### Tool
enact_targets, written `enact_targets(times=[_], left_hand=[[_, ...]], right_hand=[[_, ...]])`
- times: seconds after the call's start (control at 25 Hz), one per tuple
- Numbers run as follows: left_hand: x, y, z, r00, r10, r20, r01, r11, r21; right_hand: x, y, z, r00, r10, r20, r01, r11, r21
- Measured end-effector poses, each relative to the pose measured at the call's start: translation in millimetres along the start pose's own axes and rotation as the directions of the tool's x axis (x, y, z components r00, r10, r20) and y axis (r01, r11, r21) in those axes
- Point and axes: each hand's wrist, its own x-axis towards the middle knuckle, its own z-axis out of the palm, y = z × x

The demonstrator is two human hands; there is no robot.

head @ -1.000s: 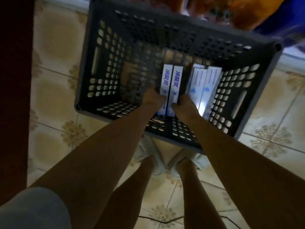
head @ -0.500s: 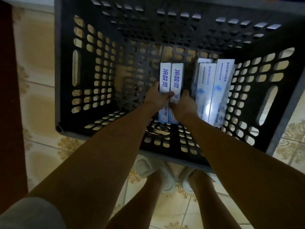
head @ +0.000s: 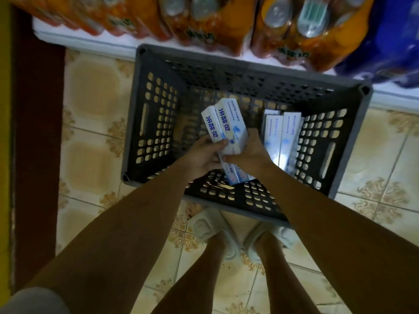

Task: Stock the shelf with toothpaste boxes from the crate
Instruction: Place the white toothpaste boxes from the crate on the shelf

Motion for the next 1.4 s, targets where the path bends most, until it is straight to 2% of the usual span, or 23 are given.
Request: enact_targets(times=[0.16,0.32,0.44,0.56,0.64,0.76,0.96,1.2,1.32,1.4], left_hand=[[-52,27,6,0.998,-0.009,0.056,0.011,0.999,-0.036],[-103,66,-7,0.993,0.1,0.056,-0.092,0.987,-0.133],[-160,105,-8,0.988,0.101,0.121,-0.105,0.994,0.033],[-236,140,3,0.974,0.02,0.226,-0.085,0.956,0.28],[-298,162,17,0.965,-0.023,0.263,-0.09,0.908,0.409],[-398,181,39,0.975,0.051,0.217,-0.15,0.87,0.471],[-528,191,52,0.953,0.259,0.159,-0.297,0.906,0.301],[-619,234,65,0.872,0.46,0.165,-0.484,0.861,0.154],[-644,265,75,0.846,0.479,0.235,-0.528,0.813,0.246],[-660,287,81,0.865,0.413,0.286,-0.501,0.757,0.42]], right_hand=[[-32,-37,-19,0.995,-0.066,0.069,0.069,0.997,-0.047],[-75,-82,-55,0.964,-0.116,0.24,0.144,0.984,-0.106],[-122,-126,-89,0.906,-0.122,0.406,0.219,0.955,-0.201],[-187,-170,-117,0.874,-0.124,0.471,0.277,0.922,-0.271],[-239,-204,-133,0.881,-0.103,0.462,0.256,0.924,-0.283],[-326,-254,-157,0.899,-0.101,0.425,0.244,0.923,-0.297],[-452,-307,-205,0.963,-0.218,0.16,0.231,0.97,-0.07],[-542,-369,-231,0.936,-0.348,0.053,0.339,0.932,0.129],[-561,-395,-239,0.914,-0.406,-0.022,0.403,0.898,0.178],[-567,-408,-247,0.896,-0.439,-0.068,0.443,0.872,0.208]])
